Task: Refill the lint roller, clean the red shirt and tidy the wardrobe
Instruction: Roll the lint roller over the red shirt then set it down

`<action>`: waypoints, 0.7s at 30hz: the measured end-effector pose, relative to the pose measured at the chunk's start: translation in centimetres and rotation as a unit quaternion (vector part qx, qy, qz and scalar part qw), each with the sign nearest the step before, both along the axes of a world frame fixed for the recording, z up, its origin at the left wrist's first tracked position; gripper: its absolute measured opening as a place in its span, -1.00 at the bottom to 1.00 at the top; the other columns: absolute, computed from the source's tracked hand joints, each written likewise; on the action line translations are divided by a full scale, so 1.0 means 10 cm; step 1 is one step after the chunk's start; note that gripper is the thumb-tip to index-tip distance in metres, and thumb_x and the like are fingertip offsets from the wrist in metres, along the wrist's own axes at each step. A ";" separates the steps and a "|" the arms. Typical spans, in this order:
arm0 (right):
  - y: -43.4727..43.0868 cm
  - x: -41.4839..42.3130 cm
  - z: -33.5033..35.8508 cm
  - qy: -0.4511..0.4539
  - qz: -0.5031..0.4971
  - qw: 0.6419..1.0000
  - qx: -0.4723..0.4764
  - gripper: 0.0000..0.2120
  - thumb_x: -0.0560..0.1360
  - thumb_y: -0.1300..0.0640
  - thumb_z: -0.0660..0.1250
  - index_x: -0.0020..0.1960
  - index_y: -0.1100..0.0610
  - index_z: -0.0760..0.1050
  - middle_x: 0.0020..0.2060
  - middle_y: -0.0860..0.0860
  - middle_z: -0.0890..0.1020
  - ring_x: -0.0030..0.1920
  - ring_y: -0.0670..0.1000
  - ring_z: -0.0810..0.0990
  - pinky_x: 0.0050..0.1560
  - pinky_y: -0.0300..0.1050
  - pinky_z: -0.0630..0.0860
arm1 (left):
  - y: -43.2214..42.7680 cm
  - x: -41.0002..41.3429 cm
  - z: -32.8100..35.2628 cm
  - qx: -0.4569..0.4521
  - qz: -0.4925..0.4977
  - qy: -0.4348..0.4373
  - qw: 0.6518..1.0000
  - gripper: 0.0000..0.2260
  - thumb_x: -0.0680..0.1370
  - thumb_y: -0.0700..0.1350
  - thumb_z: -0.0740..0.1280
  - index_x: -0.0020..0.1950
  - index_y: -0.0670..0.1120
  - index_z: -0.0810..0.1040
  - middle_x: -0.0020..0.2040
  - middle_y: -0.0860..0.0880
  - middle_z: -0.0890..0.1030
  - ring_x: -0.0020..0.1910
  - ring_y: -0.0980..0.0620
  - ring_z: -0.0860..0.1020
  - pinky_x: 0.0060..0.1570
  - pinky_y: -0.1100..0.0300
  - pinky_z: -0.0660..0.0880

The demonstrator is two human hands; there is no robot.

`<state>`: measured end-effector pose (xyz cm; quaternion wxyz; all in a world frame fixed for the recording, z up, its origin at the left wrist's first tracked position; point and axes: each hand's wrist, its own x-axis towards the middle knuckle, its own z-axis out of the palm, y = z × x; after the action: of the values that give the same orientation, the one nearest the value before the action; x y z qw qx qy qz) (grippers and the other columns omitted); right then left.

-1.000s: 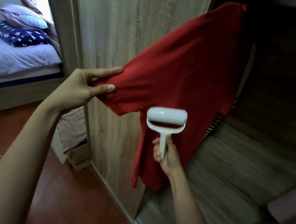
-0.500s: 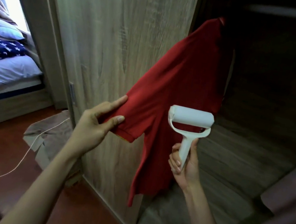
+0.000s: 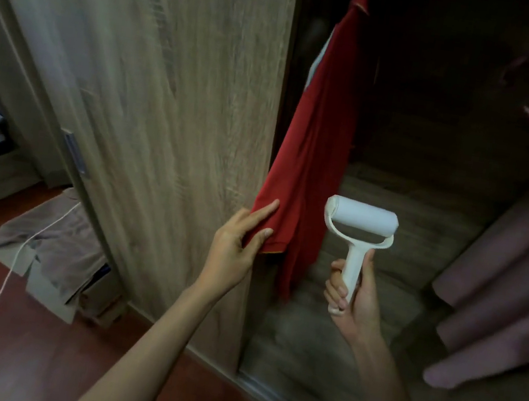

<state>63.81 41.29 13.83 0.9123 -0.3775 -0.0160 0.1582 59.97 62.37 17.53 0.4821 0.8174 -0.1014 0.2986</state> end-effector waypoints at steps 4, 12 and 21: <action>-0.13 -0.07 -0.08 0.018 -0.035 0.999 0.001 -0.43 0.48 -0.25 0.09 -0.31 0.21 0.55 -0.69 -0.01 0.30 -0.73 -0.12 0.20 -0.69 -0.31 0.03 | -0.08 0.11 -0.20 0.053 -0.016 0.029 0.998 -0.56 0.56 -0.17 0.36 0.43 0.03 0.42 0.14 -0.02 0.51 0.09 0.17 0.49 0.18 0.40 0.37; -0.55 -0.37 -0.34 0.066 -0.105 0.991 -0.050 -0.43 0.47 -0.25 0.07 -0.34 0.17 0.58 -0.70 -0.03 0.29 -0.74 -0.13 0.19 -0.67 -0.33 0.01 | -0.25 -0.03 -0.74 0.080 -0.087 0.106 0.987 -0.58 0.54 -0.21 0.38 0.35 0.10 0.49 0.35 0.08 0.44 0.32 0.34 0.38 0.24 0.52 0.28; -1.34 -1.29 -0.63 0.129 -0.169 0.977 -0.025 -0.50 0.37 -0.29 0.19 -0.35 0.14 0.55 -0.69 -0.02 0.29 -0.75 -0.13 0.19 -0.71 -0.33 0.01 | -1.05 -0.66 -0.76 -0.058 -0.166 0.174 0.969 -0.74 0.57 -0.26 0.32 0.24 -0.09 0.59 0.12 0.10 0.63 0.12 0.24 0.57 0.11 0.40 0.45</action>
<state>50.91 27.85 7.58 0.9104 -0.3738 0.1701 0.0494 53.41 51.83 9.96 0.5816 0.7992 -0.1331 0.0729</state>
